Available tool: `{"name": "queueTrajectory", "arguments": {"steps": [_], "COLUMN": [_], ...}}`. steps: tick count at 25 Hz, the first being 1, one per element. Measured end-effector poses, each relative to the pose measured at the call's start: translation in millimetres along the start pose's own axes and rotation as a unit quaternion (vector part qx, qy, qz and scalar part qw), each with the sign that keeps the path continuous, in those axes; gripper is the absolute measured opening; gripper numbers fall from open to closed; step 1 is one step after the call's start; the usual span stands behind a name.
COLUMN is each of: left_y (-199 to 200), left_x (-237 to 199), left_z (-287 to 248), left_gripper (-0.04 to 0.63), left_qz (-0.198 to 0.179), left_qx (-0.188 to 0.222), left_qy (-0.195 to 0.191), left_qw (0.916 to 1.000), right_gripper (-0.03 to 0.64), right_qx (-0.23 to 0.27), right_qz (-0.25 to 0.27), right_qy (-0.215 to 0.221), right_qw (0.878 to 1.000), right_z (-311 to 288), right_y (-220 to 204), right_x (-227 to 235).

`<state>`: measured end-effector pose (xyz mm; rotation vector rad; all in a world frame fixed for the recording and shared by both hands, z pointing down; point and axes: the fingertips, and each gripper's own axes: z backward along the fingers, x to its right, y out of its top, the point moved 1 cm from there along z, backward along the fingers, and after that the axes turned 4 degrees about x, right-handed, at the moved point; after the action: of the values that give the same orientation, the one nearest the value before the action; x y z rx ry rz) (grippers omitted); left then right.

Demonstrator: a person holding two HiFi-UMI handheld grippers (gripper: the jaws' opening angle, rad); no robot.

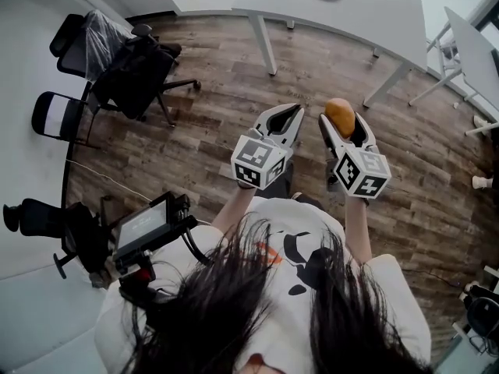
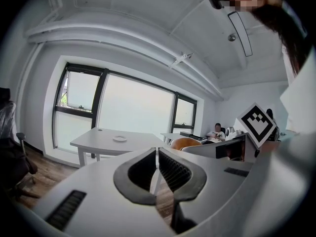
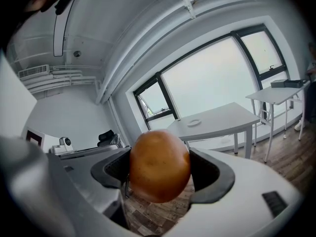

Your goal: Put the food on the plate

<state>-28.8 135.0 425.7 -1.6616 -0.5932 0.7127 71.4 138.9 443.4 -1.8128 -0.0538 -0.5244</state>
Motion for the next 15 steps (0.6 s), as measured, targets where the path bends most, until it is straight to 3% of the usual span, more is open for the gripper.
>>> {"name": "queueTrajectory", "arguments": {"steps": [4,11,15], "left_y": [3,21,33], "left_x": [-18,-92,-120], "left_z": [-15,-53,-75], "left_gripper": [0.005,0.005,0.006], "left_qz": [-0.005,0.003,0.001], "left_qx": [-0.005,-0.007,0.000], "left_qy": [-0.008,-0.010,-0.031], "left_qw": [1.0000,0.9999,0.9995], "right_gripper": [0.373,0.373,0.373], "right_qx": [0.001,-0.008,-0.005], "right_qz": [-0.002,-0.011,-0.007], "right_qy": [-0.006,-0.020,-0.027], "right_qw": [1.000,1.000,1.000], "right_z": [-22,-97,-131], "right_y": [7,22,33], "right_x": [5,8,5]}}
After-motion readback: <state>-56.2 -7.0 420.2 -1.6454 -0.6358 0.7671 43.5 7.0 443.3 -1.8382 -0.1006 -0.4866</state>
